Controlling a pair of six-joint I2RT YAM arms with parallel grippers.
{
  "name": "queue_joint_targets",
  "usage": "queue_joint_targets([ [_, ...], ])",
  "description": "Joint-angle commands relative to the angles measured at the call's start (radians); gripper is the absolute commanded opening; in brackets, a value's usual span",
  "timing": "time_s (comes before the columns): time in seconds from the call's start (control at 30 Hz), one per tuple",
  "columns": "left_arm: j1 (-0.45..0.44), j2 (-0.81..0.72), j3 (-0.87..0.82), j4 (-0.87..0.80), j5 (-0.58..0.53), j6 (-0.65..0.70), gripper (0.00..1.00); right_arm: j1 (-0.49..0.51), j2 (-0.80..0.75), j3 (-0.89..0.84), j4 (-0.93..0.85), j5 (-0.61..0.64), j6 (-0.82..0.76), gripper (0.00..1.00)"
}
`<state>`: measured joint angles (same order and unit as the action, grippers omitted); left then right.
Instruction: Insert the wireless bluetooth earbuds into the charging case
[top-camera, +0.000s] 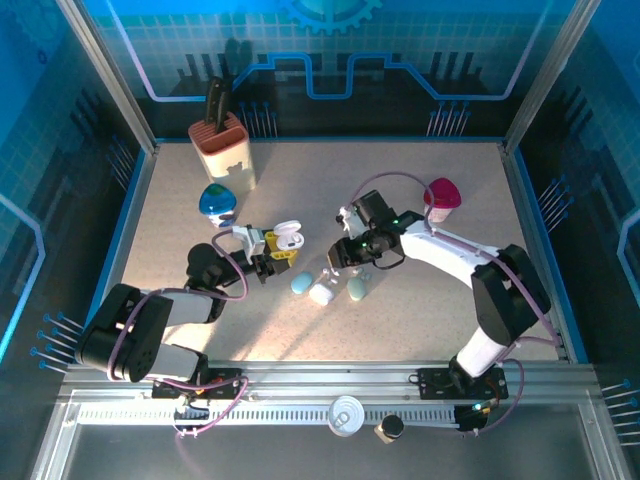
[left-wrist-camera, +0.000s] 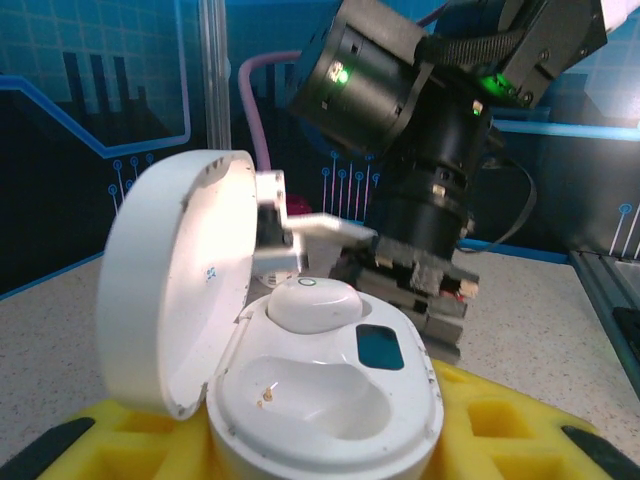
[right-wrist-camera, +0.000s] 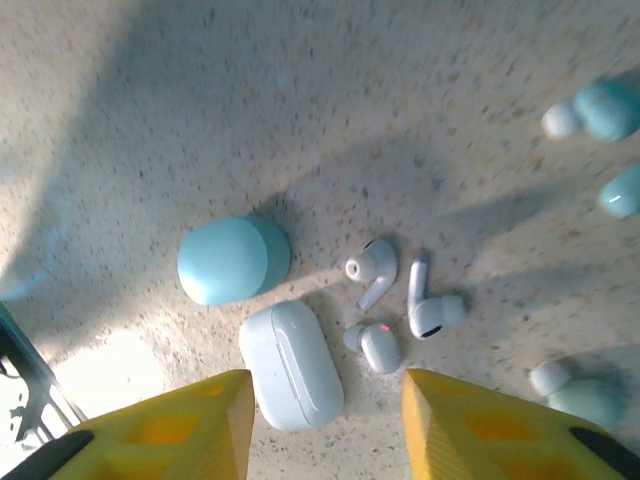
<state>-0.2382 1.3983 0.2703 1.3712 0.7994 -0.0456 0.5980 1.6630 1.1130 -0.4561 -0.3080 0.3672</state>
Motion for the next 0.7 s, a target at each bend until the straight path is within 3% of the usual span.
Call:
queue_joint_targets([
  [0.0, 0.01, -0.019, -0.012, 0.03, -0.003, 0.009, 0.38, 0.036, 0.031, -0.002, -0.039, -0.042, 0.021, 0.42],
  [0.4, 0.031, -0.032, -0.018, 0.03, -0.039, -0.032, 0.38, 0.135, 0.047, -0.117, 0.106, 0.017, 0.212, 0.39],
  [0.67, 0.034, -0.032, -0.02, 0.022, -0.033, -0.041, 0.38, 0.142, 0.104, -0.074, 0.057, 0.118, 0.216, 0.39],
])
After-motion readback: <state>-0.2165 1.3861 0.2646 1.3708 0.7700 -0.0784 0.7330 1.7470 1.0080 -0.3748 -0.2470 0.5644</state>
